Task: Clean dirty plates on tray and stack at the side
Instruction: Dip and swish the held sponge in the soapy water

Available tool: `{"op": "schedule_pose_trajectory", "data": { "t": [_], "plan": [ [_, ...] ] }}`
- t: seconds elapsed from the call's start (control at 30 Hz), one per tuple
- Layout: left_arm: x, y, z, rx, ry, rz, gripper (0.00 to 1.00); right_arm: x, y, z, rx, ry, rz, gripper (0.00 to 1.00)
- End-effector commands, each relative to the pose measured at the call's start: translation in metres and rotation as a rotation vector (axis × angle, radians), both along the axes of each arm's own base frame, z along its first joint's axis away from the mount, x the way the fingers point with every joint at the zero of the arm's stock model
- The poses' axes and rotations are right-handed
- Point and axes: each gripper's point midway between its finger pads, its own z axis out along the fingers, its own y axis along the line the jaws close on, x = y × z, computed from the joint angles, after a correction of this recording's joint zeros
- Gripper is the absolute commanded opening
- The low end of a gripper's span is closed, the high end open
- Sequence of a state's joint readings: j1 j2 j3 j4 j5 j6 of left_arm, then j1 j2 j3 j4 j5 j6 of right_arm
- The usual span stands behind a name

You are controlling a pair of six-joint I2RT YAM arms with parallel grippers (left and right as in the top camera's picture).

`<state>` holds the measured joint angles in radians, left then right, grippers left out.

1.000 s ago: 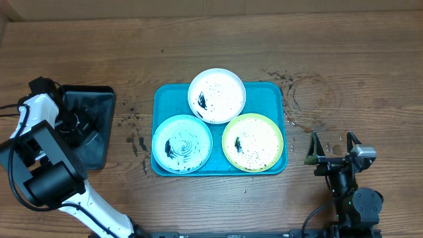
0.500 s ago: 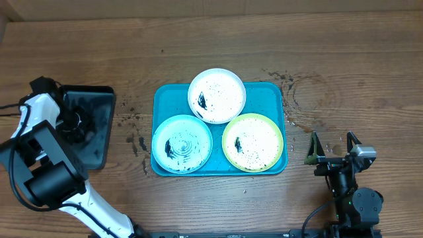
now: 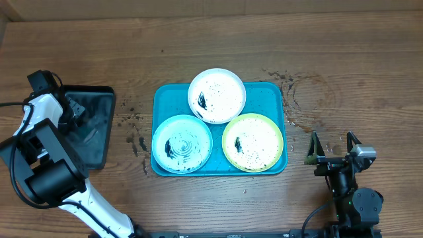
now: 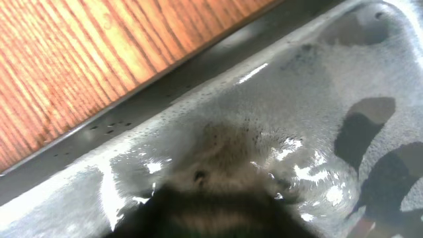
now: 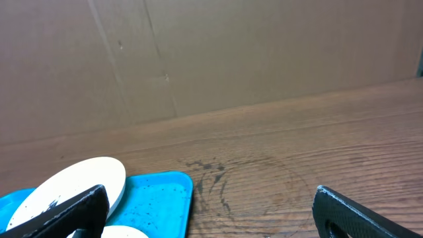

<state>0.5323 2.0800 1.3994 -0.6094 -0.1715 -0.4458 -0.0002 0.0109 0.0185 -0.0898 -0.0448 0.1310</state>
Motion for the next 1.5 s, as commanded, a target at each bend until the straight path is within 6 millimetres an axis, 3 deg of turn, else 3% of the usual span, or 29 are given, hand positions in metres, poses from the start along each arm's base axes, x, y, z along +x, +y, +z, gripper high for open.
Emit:
{"op": "schedule_pose_trajectory", "data": {
  "t": [0.0,0.1,0.13,0.2,0.23,0.47,0.57,0.67,0.8,0.87,0.93,1.0,1.13,1.17,1.23,1.47],
  "plan": [
    [-0.034,-0.007,-0.041,-0.043,0.147,0.015,0.04,0.000,-0.001,-0.001,0.008,-0.006,-0.005,1.00],
    [-0.034,-0.013,-0.043,-0.077,0.144,0.009,0.07,0.000,-0.001,-0.001,0.008,-0.006,-0.005,1.00],
    [-0.035,-0.016,-0.044,-0.092,0.146,0.006,0.22,0.000,-0.001,-0.001,0.008,-0.006,-0.005,1.00],
    [-0.038,-0.024,-0.045,-0.130,0.153,0.001,0.81,0.000,-0.001,-0.001,0.008,-0.006,-0.005,1.00],
    [-0.040,-0.028,-0.045,-0.150,0.159,-0.002,1.00,0.000,-0.001,-0.001,0.008,-0.006,-0.005,1.00],
    [-0.057,-0.072,-0.046,-0.369,0.203,-0.016,1.00,0.000,-0.001,-0.001,0.008,-0.006,-0.005,1.00],
    [-0.059,-0.082,-0.045,-0.420,0.208,-0.018,0.99,0.000,-0.001,-0.001,0.008,-0.006,-0.005,1.00],
    [-0.060,-0.089,-0.044,-0.457,0.207,-0.018,0.74,0.000,-0.001,-0.001,0.008,-0.006,-0.005,1.00],
    [-0.062,-0.092,-0.043,-0.472,0.212,-0.016,0.31,0.000,-0.001,-0.001,0.008,-0.006,-0.005,1.00],
    [-0.063,-0.092,-0.043,-0.473,0.214,-0.016,0.17,0.000,-0.001,-0.001,0.008,-0.006,-0.005,1.00],
    [-0.063,-0.093,-0.043,-0.475,0.216,-0.015,0.04,0.000,-0.001,-0.001,0.008,-0.006,-0.005,1.00],
    [-0.063,-0.093,-0.043,-0.474,0.217,-0.015,0.04,0.000,-0.001,-0.001,0.007,-0.006,-0.005,1.00],
    [-0.061,-0.091,-0.044,-0.468,0.208,-0.017,0.07,0.000,-0.001,-0.001,0.008,-0.006,-0.005,1.00],
    [-0.060,-0.091,-0.044,-0.466,0.204,-0.018,0.28,0.000,-0.001,-0.001,0.008,-0.006,-0.005,1.00],
    [-0.058,-0.089,-0.044,-0.461,0.196,-0.019,1.00,0.000,-0.001,-0.001,0.008,-0.006,-0.005,1.00],
    [-0.043,-0.075,-0.046,-0.396,0.138,-0.028,1.00,0.000,-0.001,-0.001,0.008,-0.006,-0.005,1.00]
  ]
}}
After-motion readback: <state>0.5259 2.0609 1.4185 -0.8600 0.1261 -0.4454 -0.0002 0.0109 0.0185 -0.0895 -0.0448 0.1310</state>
